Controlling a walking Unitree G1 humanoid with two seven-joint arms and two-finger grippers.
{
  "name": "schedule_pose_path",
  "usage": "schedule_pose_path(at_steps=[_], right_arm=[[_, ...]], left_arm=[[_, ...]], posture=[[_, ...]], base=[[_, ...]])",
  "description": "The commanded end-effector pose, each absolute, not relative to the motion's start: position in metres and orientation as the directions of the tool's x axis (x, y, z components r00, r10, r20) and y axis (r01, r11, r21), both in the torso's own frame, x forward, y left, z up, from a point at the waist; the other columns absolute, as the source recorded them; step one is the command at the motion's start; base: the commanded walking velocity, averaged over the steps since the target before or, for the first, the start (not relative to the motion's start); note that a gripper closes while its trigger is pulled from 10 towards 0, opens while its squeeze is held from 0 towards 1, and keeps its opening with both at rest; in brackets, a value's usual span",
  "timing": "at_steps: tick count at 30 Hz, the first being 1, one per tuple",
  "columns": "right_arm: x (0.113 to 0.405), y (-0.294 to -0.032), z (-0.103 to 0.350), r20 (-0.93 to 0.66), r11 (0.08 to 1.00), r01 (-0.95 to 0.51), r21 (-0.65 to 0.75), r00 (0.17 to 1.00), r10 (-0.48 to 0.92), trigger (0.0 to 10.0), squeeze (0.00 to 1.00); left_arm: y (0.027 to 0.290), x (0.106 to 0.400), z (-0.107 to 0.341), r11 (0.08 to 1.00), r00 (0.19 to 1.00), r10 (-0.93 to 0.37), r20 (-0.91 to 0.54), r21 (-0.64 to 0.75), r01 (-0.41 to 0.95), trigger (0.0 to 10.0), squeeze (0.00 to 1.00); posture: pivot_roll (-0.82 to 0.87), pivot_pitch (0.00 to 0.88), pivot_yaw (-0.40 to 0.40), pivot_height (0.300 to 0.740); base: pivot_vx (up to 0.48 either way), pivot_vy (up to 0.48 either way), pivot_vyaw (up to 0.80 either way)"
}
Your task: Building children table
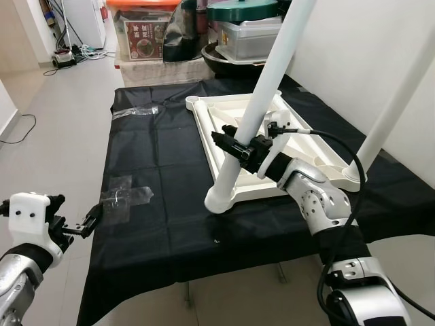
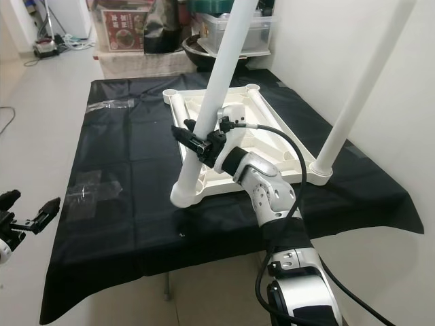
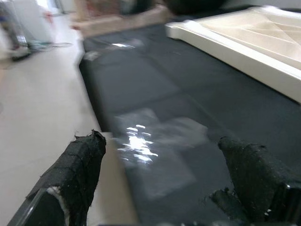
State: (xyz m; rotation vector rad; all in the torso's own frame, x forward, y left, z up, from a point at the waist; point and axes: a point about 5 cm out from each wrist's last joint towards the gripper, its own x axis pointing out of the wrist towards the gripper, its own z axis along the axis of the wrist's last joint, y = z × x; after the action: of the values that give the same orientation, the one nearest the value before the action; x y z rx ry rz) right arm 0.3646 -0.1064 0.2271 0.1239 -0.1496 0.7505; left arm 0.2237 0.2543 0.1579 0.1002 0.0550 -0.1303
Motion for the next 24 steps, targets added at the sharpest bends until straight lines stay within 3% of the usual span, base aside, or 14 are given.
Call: schedule_pose_path(at_steps=[1,8,20,24], right_arm=[[0.367,-0.105,0.232,0.196,0.754,-0.657,0.016,0.742,0.642,0.0,0.00],[0.371,-0.098,0.215,0.214,0.858,-0.513,-0.005,0.838,0.502,0.0,0.00],[0.367,-0.087,0.207,0.228,0.868,-0.495,-0.038,0.841,0.490,0.0,0.00],[0.359,-0.075,0.200,0.239,0.839,-0.532,-0.118,0.804,0.544,0.0,0.00]], left_arm=[[0.248,0.224,0.152,0.982,0.986,-0.149,-0.077,0.102,0.156,10.0,0.00],[0.242,0.229,0.143,0.981,0.984,-0.160,-0.074,0.102,0.167,10.0,0.00],[0.238,0.228,0.140,0.979,0.983,-0.170,-0.068,0.104,0.177,10.0,0.00],[0.236,0.229,0.139,0.979,0.982,-0.180,-0.055,0.088,0.184,10.0,0.00]], posture=[[0.08,0.000,-0.049,0.740],[0.09,0.000,-0.053,0.740],[0.10,0.000,-0.063,0.740],[0.10,0.000,-0.073,0.740]], base=[[0.000,0.000,0.00],[0.000,0.000,0.00],[0.000,0.000,0.00],[0.000,0.000,0.00]])
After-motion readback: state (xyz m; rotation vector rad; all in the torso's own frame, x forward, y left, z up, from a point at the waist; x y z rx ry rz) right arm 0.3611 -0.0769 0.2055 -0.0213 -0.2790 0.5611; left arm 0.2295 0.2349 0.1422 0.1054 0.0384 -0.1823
